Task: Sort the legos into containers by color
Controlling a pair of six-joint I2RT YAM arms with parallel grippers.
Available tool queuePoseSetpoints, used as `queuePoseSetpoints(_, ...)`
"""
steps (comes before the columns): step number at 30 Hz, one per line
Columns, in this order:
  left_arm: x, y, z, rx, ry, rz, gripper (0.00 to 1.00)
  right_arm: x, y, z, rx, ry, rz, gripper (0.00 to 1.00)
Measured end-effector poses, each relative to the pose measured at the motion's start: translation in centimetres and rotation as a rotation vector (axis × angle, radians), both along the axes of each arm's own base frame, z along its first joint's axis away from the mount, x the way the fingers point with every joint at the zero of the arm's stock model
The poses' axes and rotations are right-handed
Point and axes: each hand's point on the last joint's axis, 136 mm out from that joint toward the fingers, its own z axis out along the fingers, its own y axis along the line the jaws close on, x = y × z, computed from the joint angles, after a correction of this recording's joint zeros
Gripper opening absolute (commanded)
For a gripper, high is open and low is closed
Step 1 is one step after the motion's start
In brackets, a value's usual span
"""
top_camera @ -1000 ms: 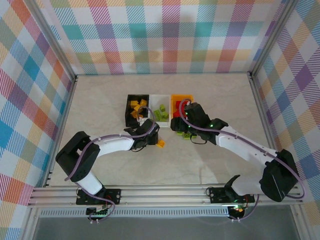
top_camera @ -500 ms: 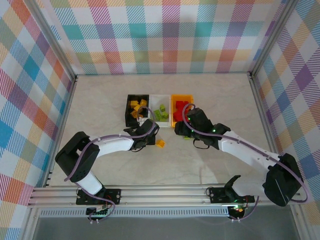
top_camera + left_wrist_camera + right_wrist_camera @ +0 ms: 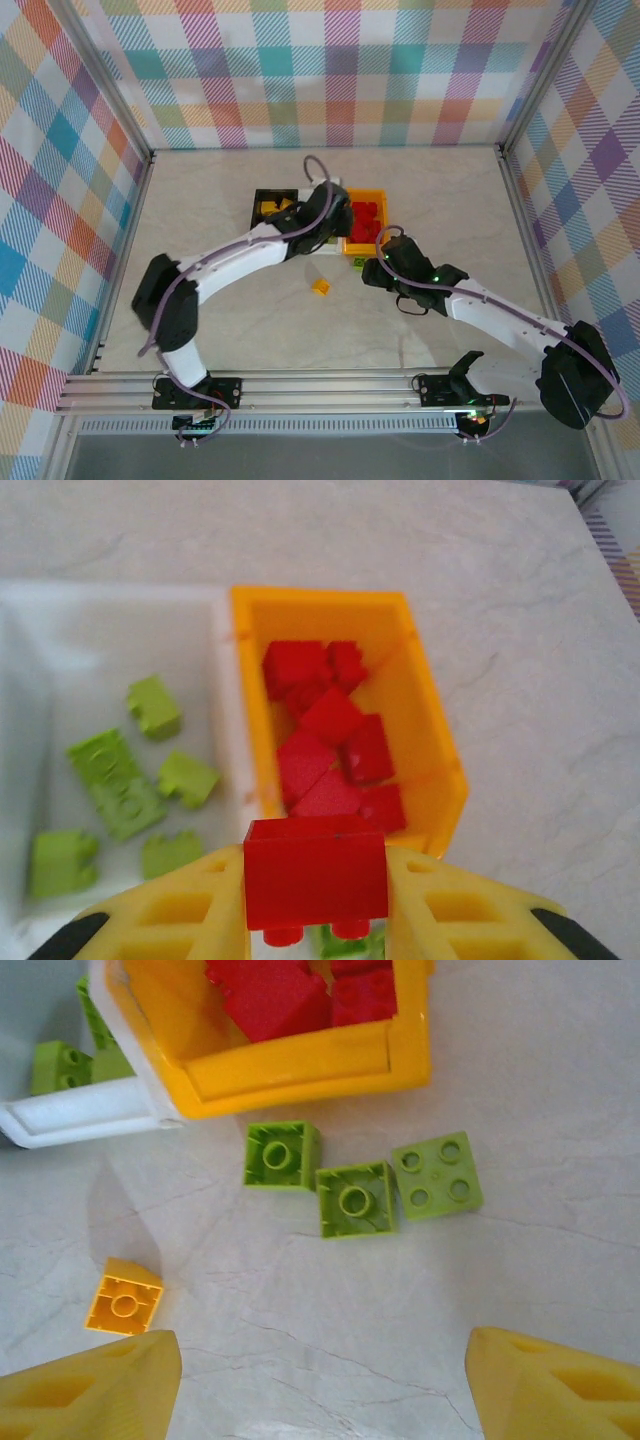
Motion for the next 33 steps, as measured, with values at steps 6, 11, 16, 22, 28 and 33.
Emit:
queuePoseSetpoints(6, 3.4, -4.2, -3.3, 0.058, 0.048, -0.038, 0.33, -0.7, -0.7, -0.7, -0.003, 0.016, -0.017, 0.76)
queuePoseSetpoints(11, 4.1, -5.8, -5.4, 0.086, 0.092, -0.068, 0.71, -1.1, -1.0, -0.3, 0.012, 0.011, -0.029, 0.78)
queuePoseSetpoints(16, 3.3, -6.0, -4.3, 0.066, 0.092, -0.083, 0.86, -1.2, -1.2, -0.2, 0.01, 0.011, -0.031, 0.79)
queuePoseSetpoints(22, -1.7, -3.6, -0.4, 0.012, 0.056, -0.117, 0.9, -1.2, -1.2, -0.3, 0.008, 0.012, -0.03, 0.79)
queuePoseSetpoints(28, -7.8, 2.1, 3.0, -0.082, 0.001, -0.102, 1.0, -1.0, -1.1, -1.3, -0.015, 0.034, -0.031, 0.79)
queuePoseSetpoints(33, -11.2, 6.9, -0.8, -0.056, 0.045, -0.053, 1.0, -1.0, -0.4, -4.4, -0.069, 0.13, 0.003, 0.78)
